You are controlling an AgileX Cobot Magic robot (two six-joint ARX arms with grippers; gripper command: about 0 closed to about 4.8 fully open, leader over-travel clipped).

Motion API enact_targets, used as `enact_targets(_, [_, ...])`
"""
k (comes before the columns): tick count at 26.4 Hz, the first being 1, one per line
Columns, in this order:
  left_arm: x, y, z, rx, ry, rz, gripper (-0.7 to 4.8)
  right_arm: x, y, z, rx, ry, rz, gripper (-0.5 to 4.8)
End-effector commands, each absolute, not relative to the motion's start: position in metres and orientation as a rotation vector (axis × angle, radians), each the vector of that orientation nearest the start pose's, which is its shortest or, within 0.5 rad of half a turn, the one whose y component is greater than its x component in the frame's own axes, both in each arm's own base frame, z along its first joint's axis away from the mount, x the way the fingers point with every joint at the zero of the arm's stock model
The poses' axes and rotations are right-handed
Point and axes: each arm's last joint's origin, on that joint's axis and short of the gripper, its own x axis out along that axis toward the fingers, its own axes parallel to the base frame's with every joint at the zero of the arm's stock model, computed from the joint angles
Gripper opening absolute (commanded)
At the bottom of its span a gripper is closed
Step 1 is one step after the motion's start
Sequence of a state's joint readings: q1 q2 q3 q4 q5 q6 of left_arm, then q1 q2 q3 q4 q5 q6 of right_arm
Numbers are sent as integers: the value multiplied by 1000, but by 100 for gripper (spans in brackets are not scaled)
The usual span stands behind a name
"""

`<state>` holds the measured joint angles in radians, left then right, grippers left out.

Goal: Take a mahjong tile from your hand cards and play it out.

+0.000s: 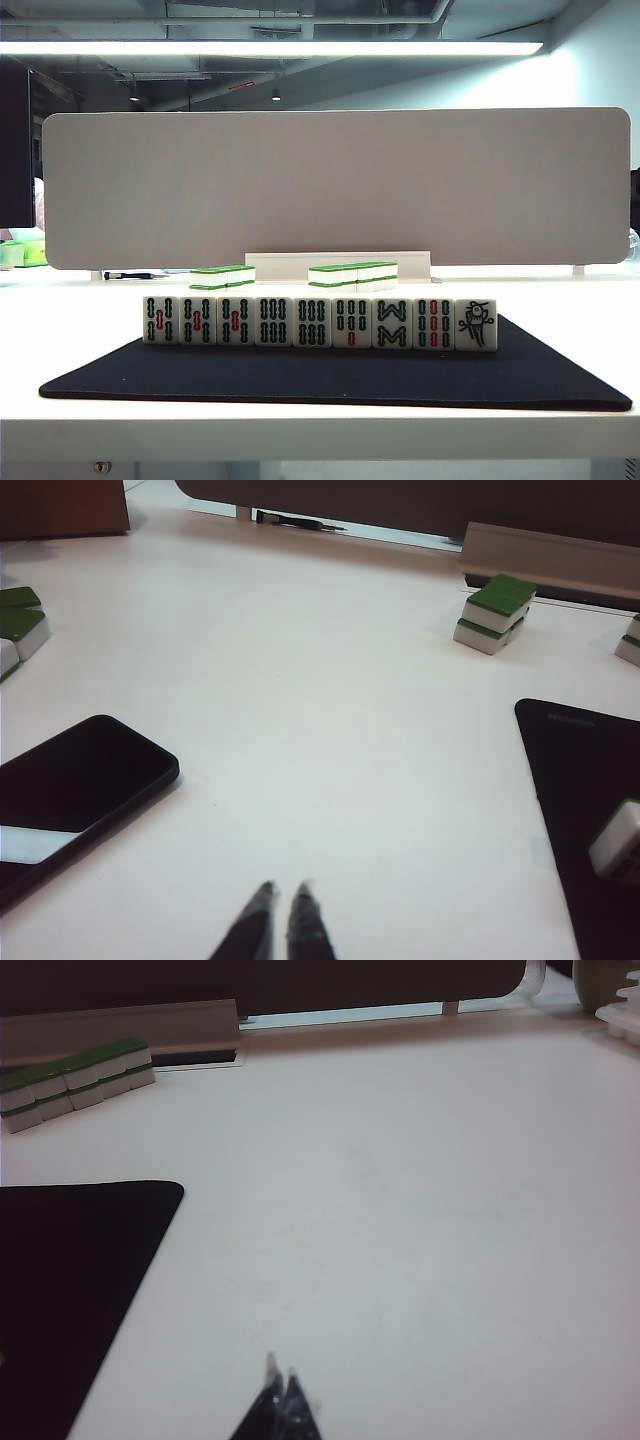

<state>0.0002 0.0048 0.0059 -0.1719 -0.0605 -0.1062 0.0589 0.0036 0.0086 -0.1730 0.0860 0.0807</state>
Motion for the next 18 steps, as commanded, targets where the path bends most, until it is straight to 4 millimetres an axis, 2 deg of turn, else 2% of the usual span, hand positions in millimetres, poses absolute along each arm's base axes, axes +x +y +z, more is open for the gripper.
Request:
enact_targets(1, [96,2,149,-103,172,66,22,96,3,152,68,141,-30,-1])
enact_targets(13, [96,2,150,-104,168,65,26,96,3,152,69,139,-30,0])
enact_targets(18, [94,2,160,-105,138,65,25,95,3,158,78,134,-52,0])
